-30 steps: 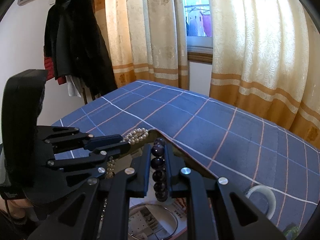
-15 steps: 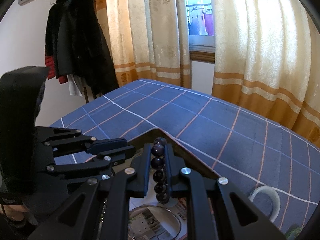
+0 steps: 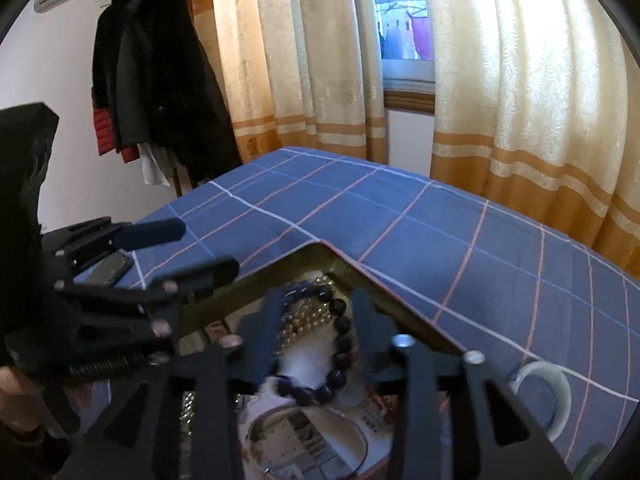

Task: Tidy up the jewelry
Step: 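Carry the pearl necklace and black bracelet over the pink tin and open both tools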

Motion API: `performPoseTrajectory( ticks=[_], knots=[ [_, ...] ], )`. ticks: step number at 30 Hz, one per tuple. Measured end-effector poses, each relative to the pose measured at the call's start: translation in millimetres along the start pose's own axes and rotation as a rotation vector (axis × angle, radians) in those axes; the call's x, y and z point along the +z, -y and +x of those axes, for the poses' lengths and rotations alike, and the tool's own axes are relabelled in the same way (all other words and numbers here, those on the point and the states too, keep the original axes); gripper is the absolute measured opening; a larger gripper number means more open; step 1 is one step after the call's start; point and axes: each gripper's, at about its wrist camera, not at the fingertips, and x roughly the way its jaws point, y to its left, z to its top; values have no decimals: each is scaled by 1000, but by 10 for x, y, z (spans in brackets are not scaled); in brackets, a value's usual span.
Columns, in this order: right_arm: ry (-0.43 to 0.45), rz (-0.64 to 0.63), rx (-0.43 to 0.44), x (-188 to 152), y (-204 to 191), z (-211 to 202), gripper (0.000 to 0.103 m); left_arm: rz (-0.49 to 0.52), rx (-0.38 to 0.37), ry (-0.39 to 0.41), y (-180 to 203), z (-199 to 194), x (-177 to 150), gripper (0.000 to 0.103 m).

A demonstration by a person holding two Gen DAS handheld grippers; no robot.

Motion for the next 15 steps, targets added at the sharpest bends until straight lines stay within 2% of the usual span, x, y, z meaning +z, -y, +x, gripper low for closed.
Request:
performPoseTrajectory(
  ticks=[3, 5, 10, 15],
  knots=[
    [10, 12, -7, 1, 16, -86, 45, -34, 21, 22, -74, -80, -32, 69],
    [22, 27, 0, 2, 28, -182, 52, -63, 26, 39, -117, -160, -62, 69],
    [66, 8, -15, -58, 13, -581, 58, -112, -70, 43, -120, -293, -101, 69],
    [142, -19, -107, -251, 153, -1138, 76, -104, -115, 89, 102, -518, -106, 69]
  ],
)
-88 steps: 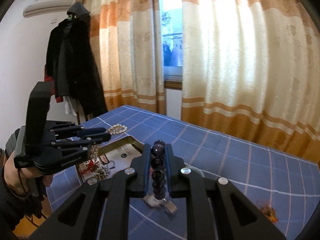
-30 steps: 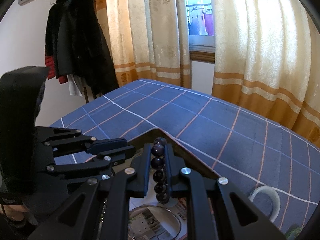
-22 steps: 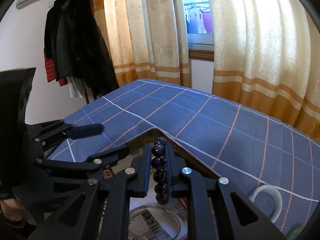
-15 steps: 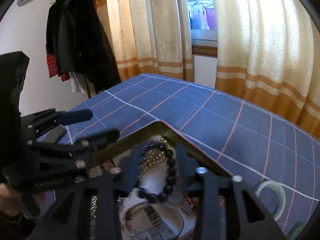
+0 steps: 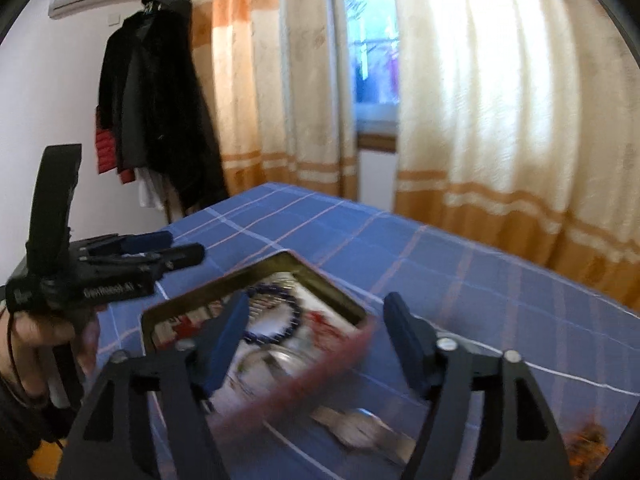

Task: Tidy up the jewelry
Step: 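Carry the pearl necklace and black bracelet over the pink tin and open both tools, then grasp the silver watch with the left tool while the right tool grasps the green jade bangle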

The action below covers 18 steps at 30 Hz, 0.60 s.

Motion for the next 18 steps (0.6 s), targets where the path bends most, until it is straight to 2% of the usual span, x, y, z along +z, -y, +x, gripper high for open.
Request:
performPoseTrajectory(
  ticks=[2, 7, 10, 12, 15, 18],
  knots=[
    [24, 17, -36, -76, 166, -204, 76, 16, -58, -3, 177, -51, -3, 70],
    [38, 72, -158, -280, 597, -535, 77, 88, -129, -28, 683, -109, -74, 70],
    [31, 108, -208, -420, 809, -665, 77, 179, -127, -12, 1075, -118, -165, 70],
    [29, 136, -231, -515, 931, -752, 77, 210, -160, -15, 1268, -88, -226, 70],
    [27, 158, -284, -657, 1111, -869, 84, 267, -196, -48, 1578, 2, -364, 70],
    [20, 171, -333, -766, 1269, -946, 84, 316, -206, -86, 1837, 144, -500, 70]
  ],
)
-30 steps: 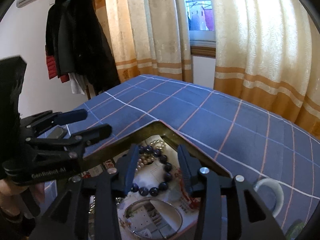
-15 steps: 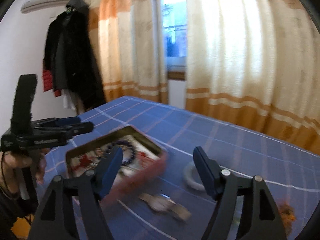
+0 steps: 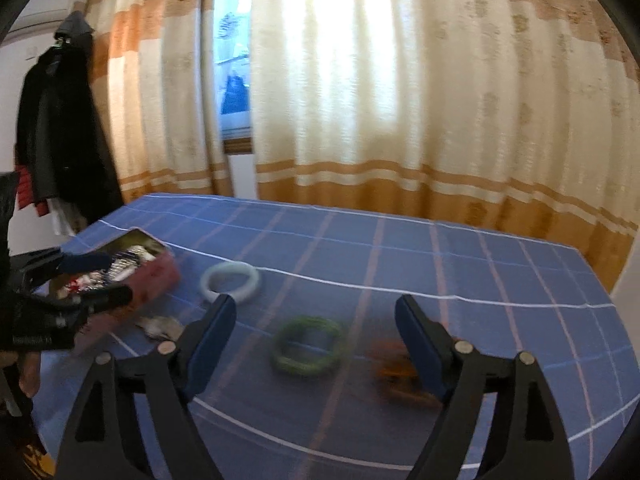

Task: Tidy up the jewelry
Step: 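Grasp the silver watch with the left tool while the right tool grasps the green jade bangle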

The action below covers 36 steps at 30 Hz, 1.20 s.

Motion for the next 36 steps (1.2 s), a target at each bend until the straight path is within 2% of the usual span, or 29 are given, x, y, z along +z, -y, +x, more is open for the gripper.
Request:
performPoseTrajectory(
  ticks=[6, 9, 11, 13, 14, 15, 21, 25, 27, 30, 31, 33, 36],
  knots=[
    [-12, 38, -47, -133, 259, 66, 85, 54, 39, -68, 213, 377, -51, 70],
    [1, 101, -21, -128, 389, 46, 86, 78, 62, -113, 264, 512, -73, 70],
    [2, 124, -8, -132, 433, 38, 89, 95, 69, -109, 286, 514, -73, 70],
    [1, 149, -5, -134, 482, 35, 89, 129, 80, -112, 332, 523, -85, 55],
    [0, 159, -10, -135, 502, 37, 89, 139, 71, -126, 348, 542, -96, 32],
    [-4, 171, -19, -140, 528, 44, 89, 138, 59, -139, 352, 556, -104, 28],
    [-69, 292, -98, -182, 762, 130, 89, 89, 47, -85, 278, 440, -70, 24],
    [-73, 339, -111, -224, 871, 95, 88, 39, 24, -21, 210, 295, 24, 24],
    [-62, 355, -130, -233, 908, 60, 82, 29, 11, 13, 196, 220, 77, 24],
    [-61, 307, -112, -198, 818, 72, 80, 12, -7, 36, 173, 187, 127, 24],
    [-65, 256, -102, -172, 717, 90, 80, 11, -6, 36, 173, 203, 132, 24],
    [-71, 129, -81, -132, 464, 123, 71, 7, -3, 39, 173, 233, 132, 24],
    [-84, 43, -5, -113, 199, 177, 70, -3, -12, 44, 172, 239, 135, 24]
  ],
)
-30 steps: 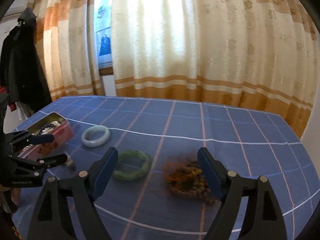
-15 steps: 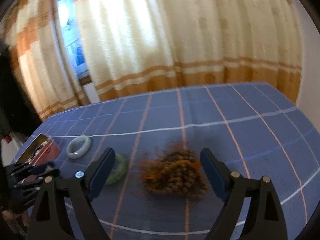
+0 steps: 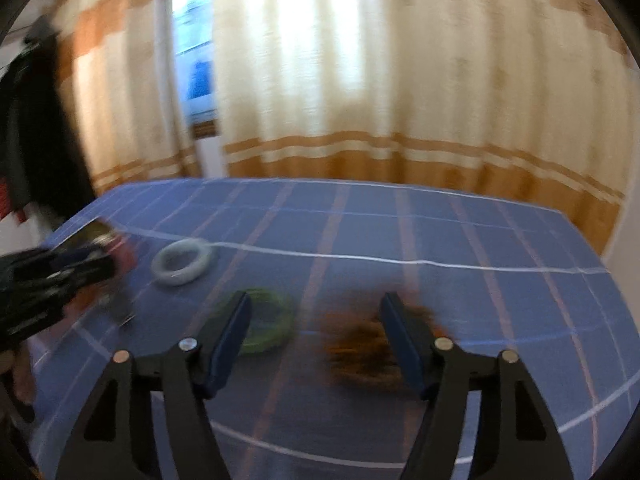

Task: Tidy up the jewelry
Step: 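Grasp the silver watch with the left tool while the right tool grasps the green jade bangle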

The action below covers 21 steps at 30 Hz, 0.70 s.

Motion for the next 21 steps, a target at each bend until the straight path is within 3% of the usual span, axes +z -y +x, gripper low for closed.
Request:
performPoseTrajectory(
  ticks=[2, 6, 17, 21],
  knots=[
    [-36, -41, 69, 0, -150, 76, 70, -10, -7, 6, -17, -7, 3, 24],
    [-126, -118, 64, 14, -372, 300, 70, -11, 0, 12, -44, -11, 6, 24],
    [-285, -33, 70, -24, -259, 649, 70, -34, -7, -2, -93, 77, -65, 24],
    [-301, -32, 74, -19, -269, 688, 59, -41, -5, -8, -111, 106, -77, 24]
  ],
)
